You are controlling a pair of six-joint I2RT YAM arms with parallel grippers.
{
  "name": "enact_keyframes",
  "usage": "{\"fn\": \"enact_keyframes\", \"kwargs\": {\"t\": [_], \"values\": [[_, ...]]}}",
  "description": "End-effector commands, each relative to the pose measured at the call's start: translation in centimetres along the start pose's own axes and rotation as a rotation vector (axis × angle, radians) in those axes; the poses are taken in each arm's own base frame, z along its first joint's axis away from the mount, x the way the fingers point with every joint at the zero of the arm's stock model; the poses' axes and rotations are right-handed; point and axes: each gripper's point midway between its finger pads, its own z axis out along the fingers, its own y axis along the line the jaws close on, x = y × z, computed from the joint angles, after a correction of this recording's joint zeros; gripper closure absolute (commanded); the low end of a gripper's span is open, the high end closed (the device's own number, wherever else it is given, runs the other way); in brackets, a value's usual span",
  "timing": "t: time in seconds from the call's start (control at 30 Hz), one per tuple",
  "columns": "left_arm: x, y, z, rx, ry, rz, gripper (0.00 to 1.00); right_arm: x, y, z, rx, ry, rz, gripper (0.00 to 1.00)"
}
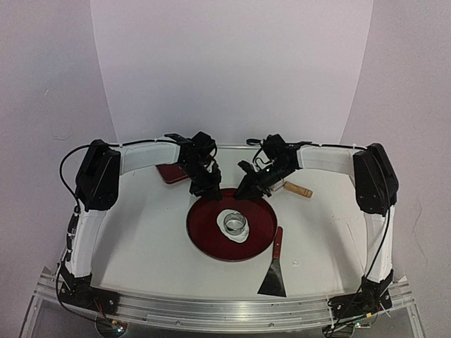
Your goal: Roll out the dumpling wrappers from the dough
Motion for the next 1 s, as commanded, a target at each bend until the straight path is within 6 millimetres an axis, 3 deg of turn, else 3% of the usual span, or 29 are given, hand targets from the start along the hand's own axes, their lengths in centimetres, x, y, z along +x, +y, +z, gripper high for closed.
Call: {"fn": "enact_keyframes", "kwargs": {"t": [0.0, 0.1, 0.17, 0.23, 0.47, 0.67, 0.97], "values": [[-0.1, -1.4, -4.0, -0.026, -0.075, 0.065, 0.68, -0.9, 4.9, -4.0, 0.024, -0.112, -0.039, 0.66], [0.7, -0.3, -4.5, -0.081, -0.078, 0.082, 0.49, -0.1, 2.8, -5.0, 0.177, -0.140, 0.003, 0.59], [1.3, 0.1, -4.9, -0.119, -0.081, 0.101, 0.46, 1.0, 1.2, -5.6, 0.318, -0.140, 0.017, 0.68], [1.9, 0.3, -5.0, -0.143, -0.070, 0.117, 0.50, 2.2, 0.0, -6.0, 0.437, -0.126, 0.024, 0.78], [3.9, -0.3, -3.3, -0.161, 0.000, 0.202, 0.61, 6.0, -2.8, -3.6, 0.651, -0.008, 0.018, 0.76], [5.5, -1.0, -1.3, -0.124, 0.062, 0.228, 0.65, 5.8, -4.0, -2.6, 0.682, 0.008, 0.019, 0.72], [6.3, -1.8, 0.4, -0.028, 0.084, 0.193, 0.67, 5.1, -4.8, 0.4, 0.592, -0.013, 0.044, 0.77]]}}
